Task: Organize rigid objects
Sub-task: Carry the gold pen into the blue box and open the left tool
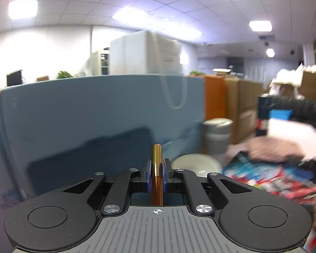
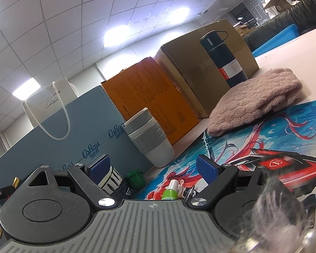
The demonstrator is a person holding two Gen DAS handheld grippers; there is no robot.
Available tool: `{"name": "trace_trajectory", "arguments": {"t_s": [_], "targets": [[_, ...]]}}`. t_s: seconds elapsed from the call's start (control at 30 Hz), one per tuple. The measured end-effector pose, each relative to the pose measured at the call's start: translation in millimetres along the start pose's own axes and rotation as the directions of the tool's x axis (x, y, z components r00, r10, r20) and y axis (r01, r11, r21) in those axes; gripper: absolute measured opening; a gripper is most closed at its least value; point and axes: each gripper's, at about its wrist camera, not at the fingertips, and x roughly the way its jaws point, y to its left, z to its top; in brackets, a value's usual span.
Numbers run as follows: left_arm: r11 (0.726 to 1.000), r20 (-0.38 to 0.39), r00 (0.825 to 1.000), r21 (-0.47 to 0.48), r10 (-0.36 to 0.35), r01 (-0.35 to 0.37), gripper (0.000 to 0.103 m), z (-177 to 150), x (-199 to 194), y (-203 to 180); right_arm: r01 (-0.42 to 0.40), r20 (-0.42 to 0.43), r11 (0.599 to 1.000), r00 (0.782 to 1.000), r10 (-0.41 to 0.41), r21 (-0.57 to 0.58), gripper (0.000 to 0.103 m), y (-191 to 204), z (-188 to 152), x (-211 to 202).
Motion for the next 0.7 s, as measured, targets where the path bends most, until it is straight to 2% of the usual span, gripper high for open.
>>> {"name": "trace_trajectory", "arguments": {"t_s": [0.07, 0.17, 0.23, 0.4, 0.7], "targets": [[0.999, -0.019, 1.000, 0.034, 0.007, -0.006, 0.009, -5.6, 10.5, 6.9, 0.001, -0.002, 1.000, 1.000, -0.001, -0.003, 0.088, 0.4, -0.2, 0.7], [0.992, -0.041, 0.998, 0.122, -0.038, 0.043, 0.009, -18.0, 23.5, 8.4, 0.001, -0.004, 1.000, 1.000, -0.001, -0.005, 0.088, 0.6, -0.7, 0.8], [0.987, -0.066, 0.998, 0.159, -0.024, 0.035, 0.009, -23.7, 31.8, 9.9, 0.000, -0.005, 1.000, 1.000, 0.000, -0.006, 0.088, 0.7, -0.7, 1.1], [0.991, -0.097, 0.995, 0.123, -0.036, 0.048, 0.009, -31.2, 38.3, 23.9, -0.004, -0.009, 1.000, 1.000, 0.004, -0.008, 0.088, 0.8, -1.2, 1.5], [0.983, -0.194, 0.979, 0.156, -0.068, 0.099, 0.009, -35.5, 42.7, 21.7, -0.006, -0.011, 1.000, 1.000, 0.006, -0.013, 0.088, 1.2, -1.6, 1.7]]}}
